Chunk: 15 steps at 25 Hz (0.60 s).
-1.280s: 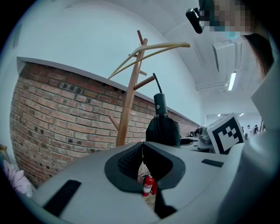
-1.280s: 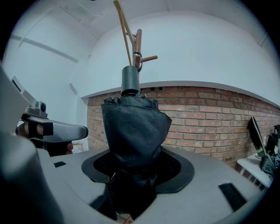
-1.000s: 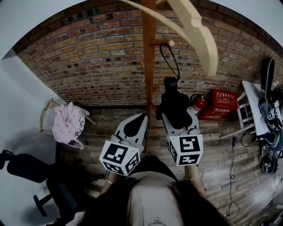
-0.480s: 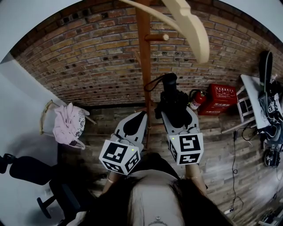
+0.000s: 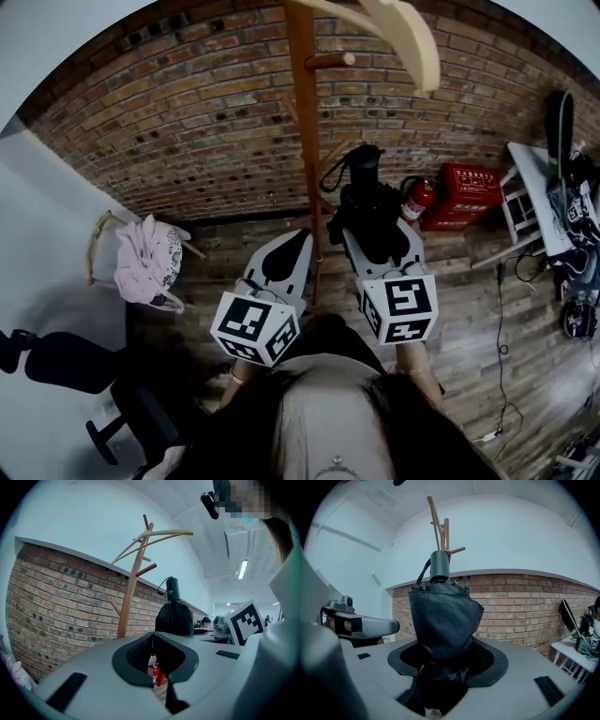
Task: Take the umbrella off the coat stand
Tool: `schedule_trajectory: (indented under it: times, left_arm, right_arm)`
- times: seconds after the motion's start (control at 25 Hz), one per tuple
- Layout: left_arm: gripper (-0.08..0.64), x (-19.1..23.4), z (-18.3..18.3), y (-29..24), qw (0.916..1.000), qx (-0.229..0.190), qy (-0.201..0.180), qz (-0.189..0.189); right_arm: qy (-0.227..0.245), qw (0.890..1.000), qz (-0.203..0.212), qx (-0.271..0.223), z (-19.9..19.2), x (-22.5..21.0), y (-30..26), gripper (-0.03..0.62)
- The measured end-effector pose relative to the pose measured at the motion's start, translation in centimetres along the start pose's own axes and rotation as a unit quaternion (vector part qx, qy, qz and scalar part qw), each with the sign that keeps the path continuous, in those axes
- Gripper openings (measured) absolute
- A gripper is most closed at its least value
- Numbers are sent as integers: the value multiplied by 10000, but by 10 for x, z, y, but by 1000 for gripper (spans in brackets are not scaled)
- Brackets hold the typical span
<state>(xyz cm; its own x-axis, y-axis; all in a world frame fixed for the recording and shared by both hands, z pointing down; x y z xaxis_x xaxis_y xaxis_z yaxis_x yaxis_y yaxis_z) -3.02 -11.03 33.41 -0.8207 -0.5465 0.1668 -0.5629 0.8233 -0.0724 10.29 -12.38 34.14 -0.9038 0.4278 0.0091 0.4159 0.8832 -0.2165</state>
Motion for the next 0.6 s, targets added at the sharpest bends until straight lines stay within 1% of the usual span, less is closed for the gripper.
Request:
schedule_trajectory:
  times: [0.28,0.6]
  left_arm:
    - [8,-1,-1,12,10000,21,15,-78]
    - [8,0,-4,29,9998,23,42,-192]
  right_arm:
    - [-141,9999,-56,4,-3,11,10,278]
    - [-172,9998,-120,-14,-6,27,19,278]
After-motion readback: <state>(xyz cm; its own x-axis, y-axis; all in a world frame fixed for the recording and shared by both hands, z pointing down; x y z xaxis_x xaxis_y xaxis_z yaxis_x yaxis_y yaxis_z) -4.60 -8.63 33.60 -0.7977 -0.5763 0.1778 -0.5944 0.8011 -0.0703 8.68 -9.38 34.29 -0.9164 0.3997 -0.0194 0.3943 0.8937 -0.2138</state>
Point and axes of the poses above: the fingertips, and each gripper's own axes: y backward along the fingers, x to its left, z out of its top, the point moved 4 cm from there along y, backward along the fingers, and after that the axes turned 8 degrees about z, right-handed, at the moved point
